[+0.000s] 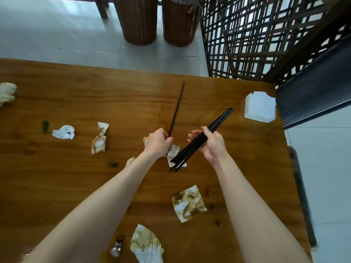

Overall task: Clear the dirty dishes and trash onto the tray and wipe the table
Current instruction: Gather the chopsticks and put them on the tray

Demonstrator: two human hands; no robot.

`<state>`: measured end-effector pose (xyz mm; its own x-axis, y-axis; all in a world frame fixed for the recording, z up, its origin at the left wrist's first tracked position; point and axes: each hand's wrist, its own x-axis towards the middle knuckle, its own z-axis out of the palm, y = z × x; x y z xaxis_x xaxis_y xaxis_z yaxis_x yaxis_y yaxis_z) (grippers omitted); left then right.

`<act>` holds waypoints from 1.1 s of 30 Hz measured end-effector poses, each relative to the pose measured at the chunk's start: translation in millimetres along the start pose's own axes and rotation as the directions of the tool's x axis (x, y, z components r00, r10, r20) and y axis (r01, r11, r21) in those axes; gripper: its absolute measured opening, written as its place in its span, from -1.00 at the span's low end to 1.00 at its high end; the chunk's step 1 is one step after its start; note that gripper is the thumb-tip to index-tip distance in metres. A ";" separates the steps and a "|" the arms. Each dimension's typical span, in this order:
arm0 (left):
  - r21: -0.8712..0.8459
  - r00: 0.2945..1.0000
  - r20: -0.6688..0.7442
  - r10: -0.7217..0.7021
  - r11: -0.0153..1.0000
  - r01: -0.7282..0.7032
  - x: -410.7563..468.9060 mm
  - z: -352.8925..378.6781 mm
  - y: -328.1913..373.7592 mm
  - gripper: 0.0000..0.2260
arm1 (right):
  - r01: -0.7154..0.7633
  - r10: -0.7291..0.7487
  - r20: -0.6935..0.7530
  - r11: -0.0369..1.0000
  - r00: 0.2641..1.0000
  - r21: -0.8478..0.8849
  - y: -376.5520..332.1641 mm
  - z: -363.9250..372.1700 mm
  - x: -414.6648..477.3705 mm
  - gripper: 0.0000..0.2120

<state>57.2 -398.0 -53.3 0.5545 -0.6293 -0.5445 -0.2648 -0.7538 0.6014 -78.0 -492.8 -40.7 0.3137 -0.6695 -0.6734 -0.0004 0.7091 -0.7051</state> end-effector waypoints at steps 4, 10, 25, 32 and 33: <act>0.207 0.995 -0.094 -0.025 0.977 0.044 7.9 10.8 0.7 -0.86 | -0.023 0.023 0.027 1.000 0.999 0.000 3.6 -5.1 2.1 -0.81; -0.018 0.998 -0.011 0.065 0.998 -0.065 0.3 -4.4 0.9 -0.89 | -0.057 0.056 0.073 0.998 0.996 0.017 6.2 -1.1 -6.1 -0.78; 0.006 0.847 0.484 0.218 0.968 -0.252 -76.5 -43.5 -11.4 -0.83 | 0.067 -0.068 0.017 0.994 0.998 0.085 15.1 4.0 -65.4 -0.95; -0.259 0.710 0.681 0.181 0.966 0.002 -113.5 -15.1 -12.2 -0.67 | 0.124 -0.122 -0.019 0.979 0.992 0.163 34.9 -19.2 -106.4 -0.98; -0.292 0.683 0.705 0.191 0.956 0.034 -117.9 -11.0 -13.0 -0.69 | 0.127 -0.125 -0.024 0.978 0.992 0.166 37.1 -23.1 -111.2 -0.97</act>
<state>4.0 -311.9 9.5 -0.2283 -0.7074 -0.6690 -0.0036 -0.6865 0.7271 -134.8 -397.2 2.9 0.2883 -0.7580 -0.5851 0.1968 0.6449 -0.7385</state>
